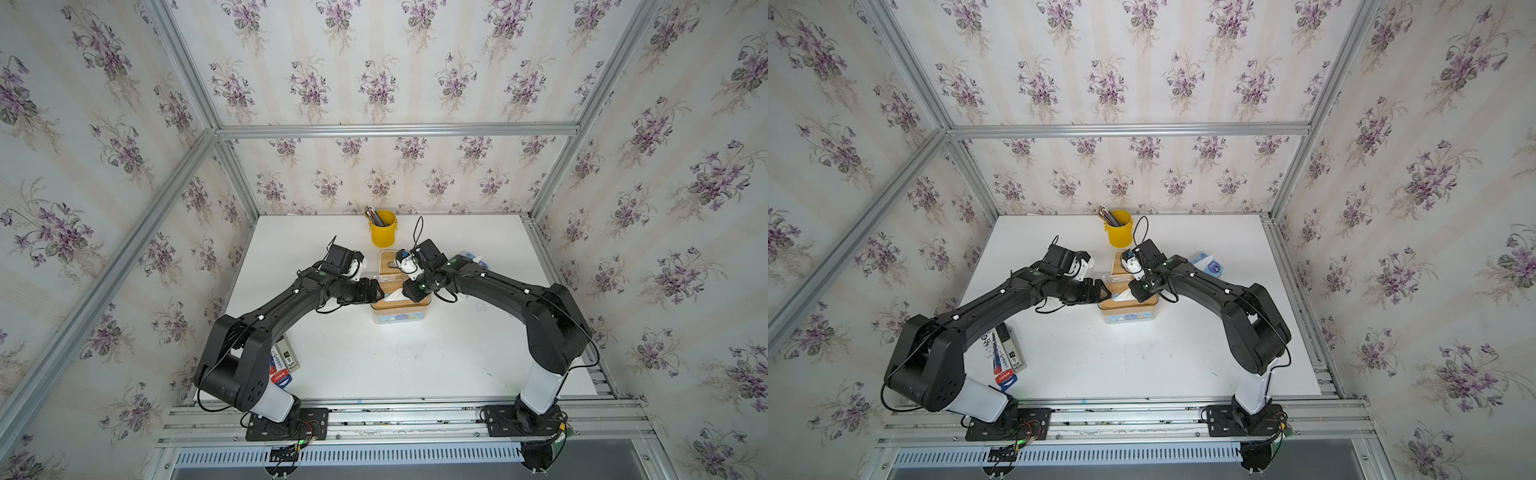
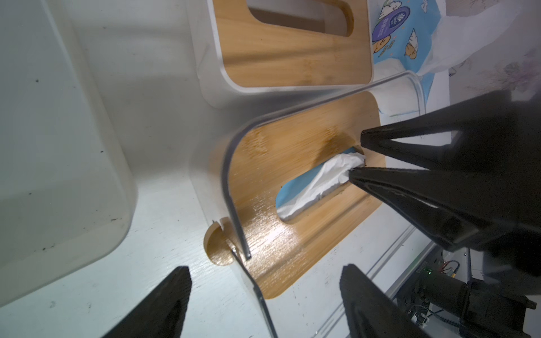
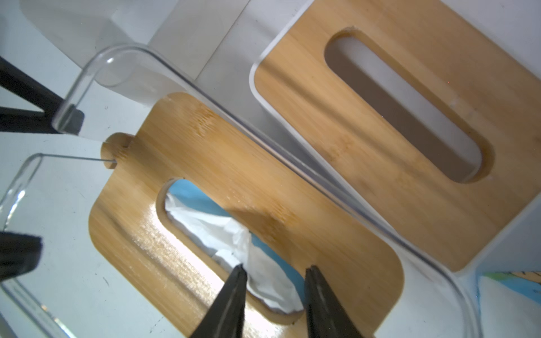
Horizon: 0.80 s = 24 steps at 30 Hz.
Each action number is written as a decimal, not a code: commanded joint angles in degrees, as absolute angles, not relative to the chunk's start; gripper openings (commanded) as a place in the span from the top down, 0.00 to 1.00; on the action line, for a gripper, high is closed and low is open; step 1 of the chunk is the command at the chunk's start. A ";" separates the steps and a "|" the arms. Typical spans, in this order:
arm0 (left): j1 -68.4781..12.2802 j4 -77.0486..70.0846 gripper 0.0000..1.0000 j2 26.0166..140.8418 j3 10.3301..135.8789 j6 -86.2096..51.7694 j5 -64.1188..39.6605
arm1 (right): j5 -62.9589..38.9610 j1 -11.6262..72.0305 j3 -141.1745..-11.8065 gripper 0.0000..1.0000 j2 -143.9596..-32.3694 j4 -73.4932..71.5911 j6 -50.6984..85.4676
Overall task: Put the tissue paper into the tissue box
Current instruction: Pull the paper towel from the tissue box.
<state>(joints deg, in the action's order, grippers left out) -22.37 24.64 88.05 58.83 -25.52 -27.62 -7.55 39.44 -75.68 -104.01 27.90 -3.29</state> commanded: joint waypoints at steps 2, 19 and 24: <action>-22.45 24.96 0.16 88.73 59.24 -24.96 -27.79 | -5.97 40.24 -76.19 0.63 -104.72 28.64 -4.46; -22.57 26.00 0.16 90.97 59.33 -23.14 -25.68 | -3.51 41.04 -77.50 0.93 -105.25 25.26 -0.66; -22.51 26.19 0.16 90.78 59.15 -22.77 -25.44 | -4.45 41.05 -77.85 0.95 -105.64 24.43 0.85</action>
